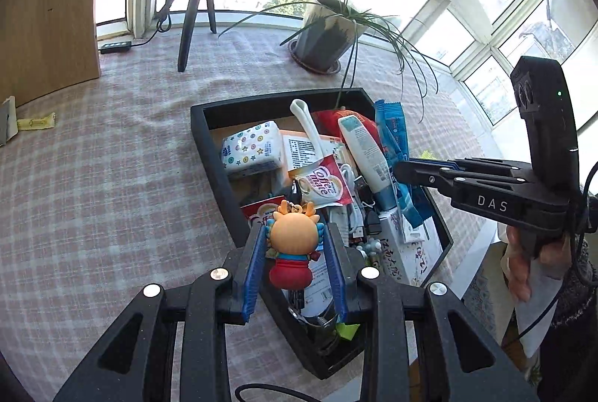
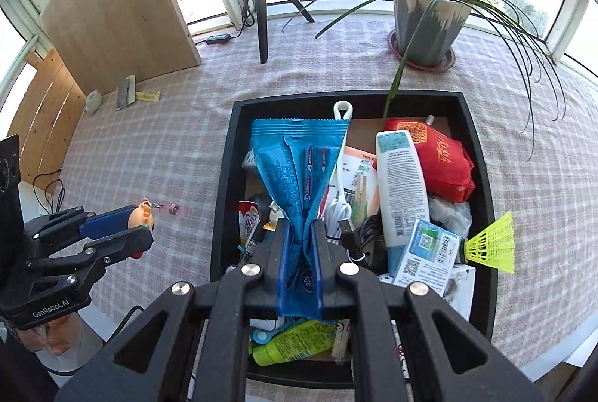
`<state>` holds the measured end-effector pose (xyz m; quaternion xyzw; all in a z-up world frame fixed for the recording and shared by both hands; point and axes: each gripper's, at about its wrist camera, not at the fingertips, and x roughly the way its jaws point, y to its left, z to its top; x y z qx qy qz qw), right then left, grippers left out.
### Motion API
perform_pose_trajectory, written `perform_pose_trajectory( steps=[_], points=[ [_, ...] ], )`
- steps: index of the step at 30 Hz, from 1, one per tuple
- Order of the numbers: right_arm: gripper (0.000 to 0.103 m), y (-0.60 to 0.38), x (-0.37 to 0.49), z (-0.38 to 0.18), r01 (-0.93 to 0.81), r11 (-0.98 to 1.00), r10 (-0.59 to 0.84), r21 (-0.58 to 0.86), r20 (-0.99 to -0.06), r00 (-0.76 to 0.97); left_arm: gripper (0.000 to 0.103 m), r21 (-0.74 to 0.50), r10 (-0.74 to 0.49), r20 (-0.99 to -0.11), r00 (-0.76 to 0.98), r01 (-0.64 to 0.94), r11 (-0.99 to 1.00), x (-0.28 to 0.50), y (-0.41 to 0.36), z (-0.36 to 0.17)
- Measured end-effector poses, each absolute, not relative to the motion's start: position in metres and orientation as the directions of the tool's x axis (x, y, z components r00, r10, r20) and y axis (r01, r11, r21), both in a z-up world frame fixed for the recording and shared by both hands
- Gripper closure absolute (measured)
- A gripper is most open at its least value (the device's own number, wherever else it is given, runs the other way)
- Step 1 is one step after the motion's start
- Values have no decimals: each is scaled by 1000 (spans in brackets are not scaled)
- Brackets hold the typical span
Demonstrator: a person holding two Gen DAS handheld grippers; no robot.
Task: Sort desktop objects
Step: 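Carry the keychain and blue wipe pack to the black tray and release both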
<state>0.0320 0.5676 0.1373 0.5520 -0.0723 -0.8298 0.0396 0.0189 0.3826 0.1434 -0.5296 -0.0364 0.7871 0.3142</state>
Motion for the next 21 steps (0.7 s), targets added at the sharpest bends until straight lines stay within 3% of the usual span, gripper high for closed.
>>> perform_pose_trajectory(
  steps=[13, 15, 17, 21],
  points=[
    [91, 622, 39, 135, -97, -983, -107, 156, -915, -389, 72, -388, 541, -837, -83, -608, -692, 55, 473, 132],
    [78, 621, 37, 136, -87, -984, -108, 155, -912, -395, 62, -391, 532, -844, -64, -607, -692, 54, 478, 130],
    [62, 619, 35, 137, -104, -986, -83, 133, -918, -388, 61, -385, 531, -844, -74, -605, -697, 53, 477, 131],
    [61, 622, 33, 139, -117, -982, -92, 150, -912, -400, 61, -366, 520, -849, -98, -602, -710, 50, 472, 133]
  ],
)
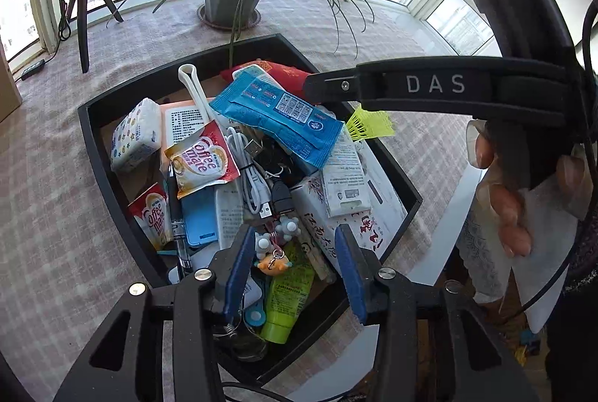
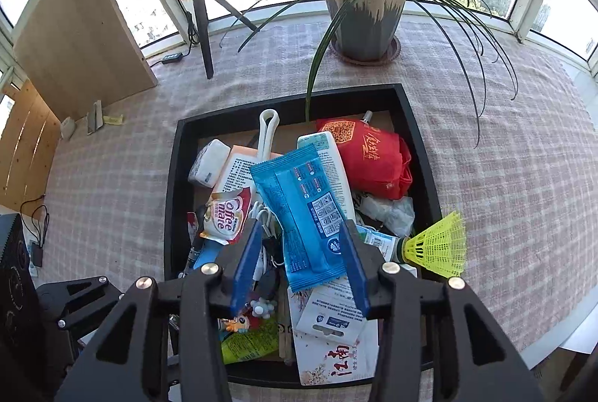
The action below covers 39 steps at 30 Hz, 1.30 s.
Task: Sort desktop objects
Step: 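Carry the keychain and blue wipe pack to the black tray and release both, then move both open grippers toward the grey packet and yellow wrapper by the board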
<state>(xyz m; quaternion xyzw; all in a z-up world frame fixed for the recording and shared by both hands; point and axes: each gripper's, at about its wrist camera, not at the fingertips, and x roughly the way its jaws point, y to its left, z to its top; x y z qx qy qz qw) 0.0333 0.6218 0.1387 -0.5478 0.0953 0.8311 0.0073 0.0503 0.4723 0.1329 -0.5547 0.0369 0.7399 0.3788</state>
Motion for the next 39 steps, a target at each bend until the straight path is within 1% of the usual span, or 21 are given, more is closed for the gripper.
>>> perform_pose_trajectory(
  steps=[8, 17, 28, 31, 39],
  points=[
    [60, 607, 32, 146, -89, -981, -120, 172, -898, -424, 62, -332, 484, -863, -145, -559, -760, 39, 445, 133],
    [60, 564, 21, 144, -29, -981, -162, 191, -897, -412, 62, -331, 456, -866, -205, -447, -831, 18, 375, 129],
    [60, 467, -9, 147, 30, -971, -229, 237, -891, -393, 62, -326, 416, -870, -265, -324, -888, -8, 244, 126],
    [60, 431, -22, 147, 45, -971, -232, 234, -890, -392, 62, -321, 399, -873, -280, -287, -903, -20, 199, 125],
    [60, 332, -63, 144, 82, -957, -289, 279, -879, -380, 62, -278, 324, -881, -344, -177, -944, -61, 76, 120]
  ],
)
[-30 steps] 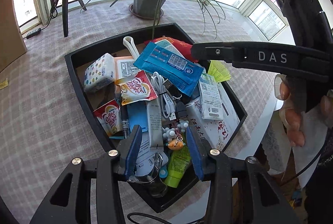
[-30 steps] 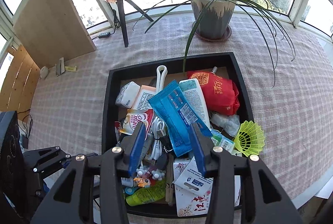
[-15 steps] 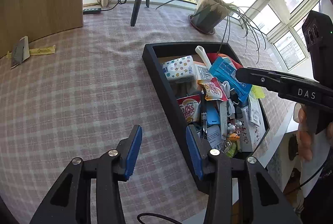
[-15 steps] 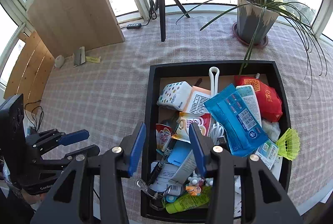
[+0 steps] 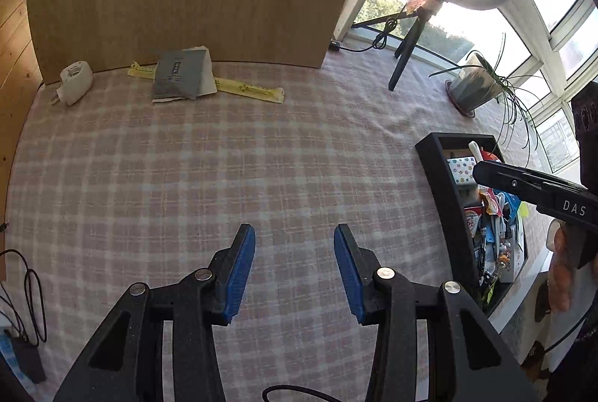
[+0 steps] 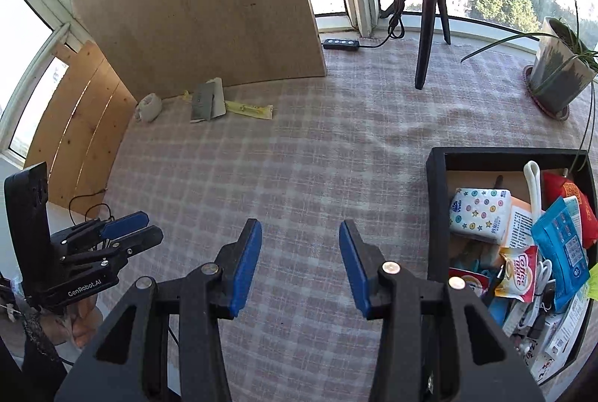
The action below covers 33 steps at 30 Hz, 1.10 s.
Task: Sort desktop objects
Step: 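Move both open grippers toward the grey packet and yellow wrapper by the board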
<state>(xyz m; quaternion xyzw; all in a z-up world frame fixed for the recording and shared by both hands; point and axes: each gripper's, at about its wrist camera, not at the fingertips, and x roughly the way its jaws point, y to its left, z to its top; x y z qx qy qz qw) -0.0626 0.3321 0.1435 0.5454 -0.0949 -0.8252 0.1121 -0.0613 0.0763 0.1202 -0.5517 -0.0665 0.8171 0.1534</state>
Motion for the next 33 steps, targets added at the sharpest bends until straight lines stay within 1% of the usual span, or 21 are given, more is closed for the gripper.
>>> perform_pose_trajectory(
  steps=[4, 7, 13, 19, 23, 28, 31, 33],
  points=[
    [60, 288, -84, 139, 98, -955, -295, 279, -879, -374, 62, -272, 288, -884, -369, -95, -958, -87, 12, 114],
    [61, 261, -101, 136, 105, -954, -298, 280, -879, -371, 62, -272, 274, -882, -384, -60, -960, -106, -23, 111],
    [61, 223, -144, 130, 109, -950, -312, 293, -874, -372, 62, -288, 273, -872, -406, -24, -957, -154, -57, 102],
    [61, 198, -193, 116, 108, -928, -371, 357, -853, -368, 62, -319, 255, -864, -434, 80, -944, -204, -97, 91],
    [61, 185, -228, 93, 88, -937, -347, 339, -865, -363, 62, -335, 267, -868, -420, 97, -937, -229, -103, 76],
    [63, 179, -265, 57, 35, -927, -364, 374, -871, -330, 62, -350, 288, -874, -392, 96, -932, -258, -85, 48],
    [64, 180, -284, 39, -13, -914, -380, 406, -866, -325, 62, -396, 330, -865, -378, 110, -912, -275, -74, 29],
    [64, 179, -295, 28, -40, -903, -395, 428, -861, -320, 62, -403, 339, -863, -374, 106, -909, -285, -66, 22]
  ],
)
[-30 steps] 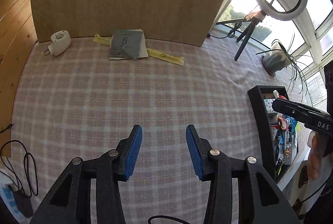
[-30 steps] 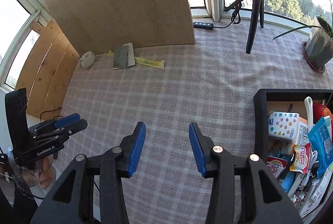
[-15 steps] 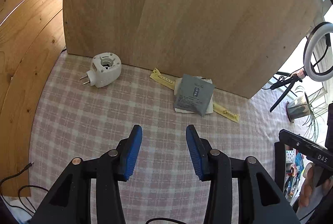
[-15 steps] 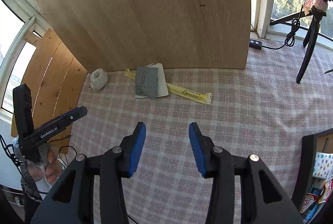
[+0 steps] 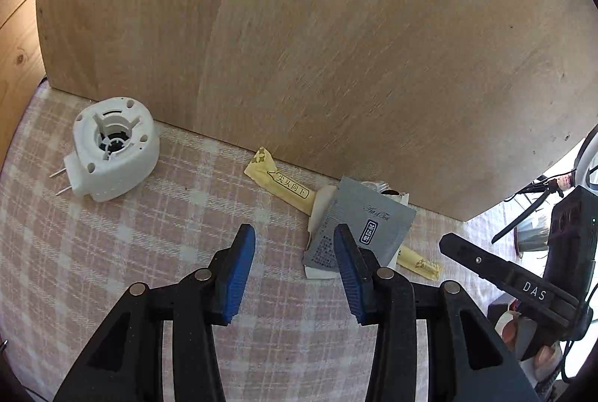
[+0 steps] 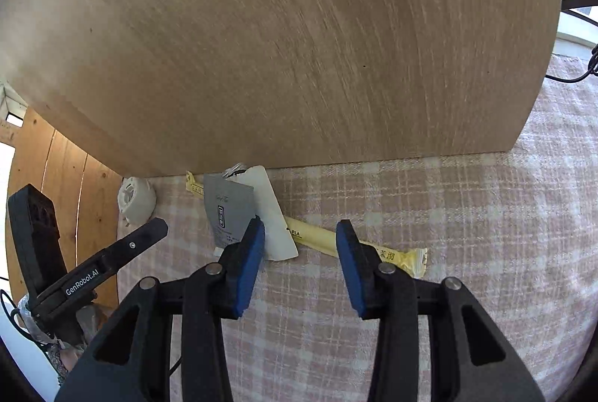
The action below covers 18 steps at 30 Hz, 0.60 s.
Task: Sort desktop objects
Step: 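Move both open grippers toward the grey packet and yellow wrapper by the board, then grasp the grey tea packet with the left gripper while the right gripper grasps the white packet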
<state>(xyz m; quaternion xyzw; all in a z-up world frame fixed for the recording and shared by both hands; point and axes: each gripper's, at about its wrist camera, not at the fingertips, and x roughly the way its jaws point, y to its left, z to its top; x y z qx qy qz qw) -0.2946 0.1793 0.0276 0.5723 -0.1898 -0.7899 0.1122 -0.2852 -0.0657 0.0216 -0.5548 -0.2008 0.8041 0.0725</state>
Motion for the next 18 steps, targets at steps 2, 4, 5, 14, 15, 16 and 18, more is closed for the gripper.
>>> perform_pose_trajectory(
  steps=[2, 4, 5, 14, 15, 16, 18],
  points=[
    [65, 177, -304, 18, -56, -893, -409, 447, -857, -313, 62, -409, 343, -856, -387, 100, -907, -294, -60, 19],
    [65, 173, -311, 11, -63, -881, -428, 468, -848, -314, 62, -417, 348, -847, -402, 97, -904, -301, -58, 19],
    [65, 171, -313, 9, -63, -876, -436, 477, -843, -315, 62, -420, 351, -843, -407, 92, -903, -304, -57, 19],
    [65, 147, -332, -9, -35, -853, -488, 521, -819, -301, 62, -418, 360, -842, -401, 63, -906, -319, -47, 1],
    [65, 144, -333, -10, -26, -858, -484, 513, -824, -296, 62, -418, 361, -843, -399, 62, -907, -319, -46, -1],
    [65, 141, -333, -12, -14, -860, -484, 510, -825, -291, 62, -420, 363, -837, -410, 55, -906, -317, -46, -1],
    [67, 133, -332, -15, 16, -864, -488, 503, -829, -271, 62, -411, 364, -840, -403, 36, -911, -316, -43, -2]
  ],
)
